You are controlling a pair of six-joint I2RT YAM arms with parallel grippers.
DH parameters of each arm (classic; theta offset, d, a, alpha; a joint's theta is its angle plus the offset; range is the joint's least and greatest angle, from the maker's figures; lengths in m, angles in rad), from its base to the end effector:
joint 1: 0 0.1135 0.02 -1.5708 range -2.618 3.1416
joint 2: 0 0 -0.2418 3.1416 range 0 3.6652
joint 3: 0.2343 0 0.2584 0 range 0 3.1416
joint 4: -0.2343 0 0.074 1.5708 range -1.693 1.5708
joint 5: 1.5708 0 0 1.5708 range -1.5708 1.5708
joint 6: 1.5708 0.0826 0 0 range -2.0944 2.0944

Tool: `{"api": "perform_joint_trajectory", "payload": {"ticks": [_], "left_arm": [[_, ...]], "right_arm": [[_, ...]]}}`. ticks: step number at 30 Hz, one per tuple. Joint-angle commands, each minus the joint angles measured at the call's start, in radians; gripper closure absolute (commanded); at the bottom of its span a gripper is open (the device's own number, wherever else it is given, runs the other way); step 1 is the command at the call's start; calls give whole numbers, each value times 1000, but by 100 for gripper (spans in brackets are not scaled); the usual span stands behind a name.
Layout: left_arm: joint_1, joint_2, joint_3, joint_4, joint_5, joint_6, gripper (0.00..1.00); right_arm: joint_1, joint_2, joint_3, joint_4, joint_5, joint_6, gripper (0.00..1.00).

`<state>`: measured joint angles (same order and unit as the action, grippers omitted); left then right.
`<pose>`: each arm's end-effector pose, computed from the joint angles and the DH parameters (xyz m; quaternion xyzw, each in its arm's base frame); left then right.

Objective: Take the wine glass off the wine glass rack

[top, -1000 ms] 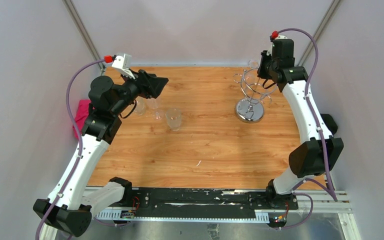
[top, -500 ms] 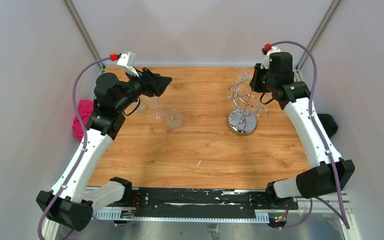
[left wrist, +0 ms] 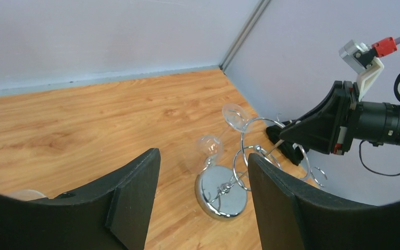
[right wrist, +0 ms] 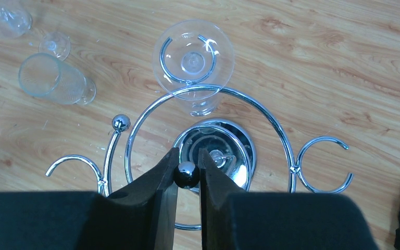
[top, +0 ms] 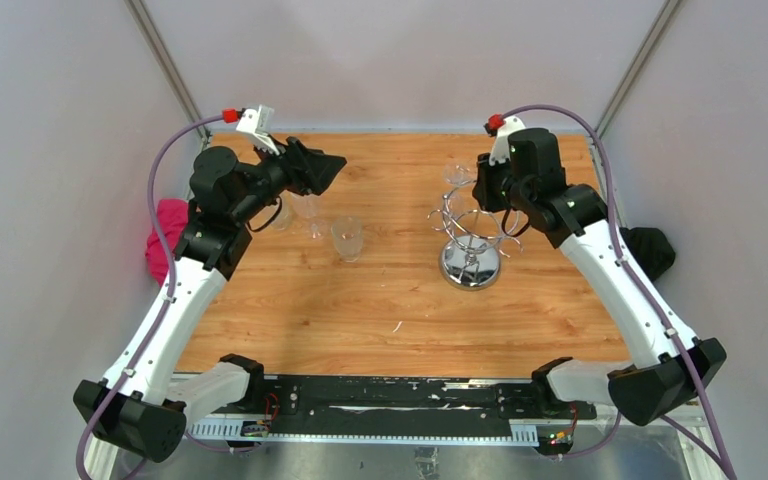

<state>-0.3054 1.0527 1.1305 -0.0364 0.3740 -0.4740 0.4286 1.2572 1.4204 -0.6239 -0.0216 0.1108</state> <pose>0.2741 -0.1181 0.4092 0.0764 0.6891 -0.3884 0.6070 0.2939 0.1362 0.3739 -0.1401 0.8382 0.1492 0.5055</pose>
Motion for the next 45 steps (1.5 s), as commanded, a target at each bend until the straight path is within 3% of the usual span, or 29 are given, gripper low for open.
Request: {"api": "perform_joint_trajectory", "payload": {"ticks": [1,24,29,34,40,45], "left_arm": [[-8,0,-19,26,25,-12,32],[-8,89,9,32,104,-80,32],[-8,105,15,71,120,-92,32],[-8,141,37,124,164,-142,31],[-8,191,78,134,199,-181,26],[-8,265,134,170,256,-224,24]], "right_arm": [[73,-74,3,90,62,-18,100],[158,-82,-77,60,148,-16,100],[160,-88,-71,62,161,-11,79],[160,-98,-53,62,173,-11,49],[162,-134,-49,57,177,-5,37],[162,-210,-67,88,209,8,35]]}}
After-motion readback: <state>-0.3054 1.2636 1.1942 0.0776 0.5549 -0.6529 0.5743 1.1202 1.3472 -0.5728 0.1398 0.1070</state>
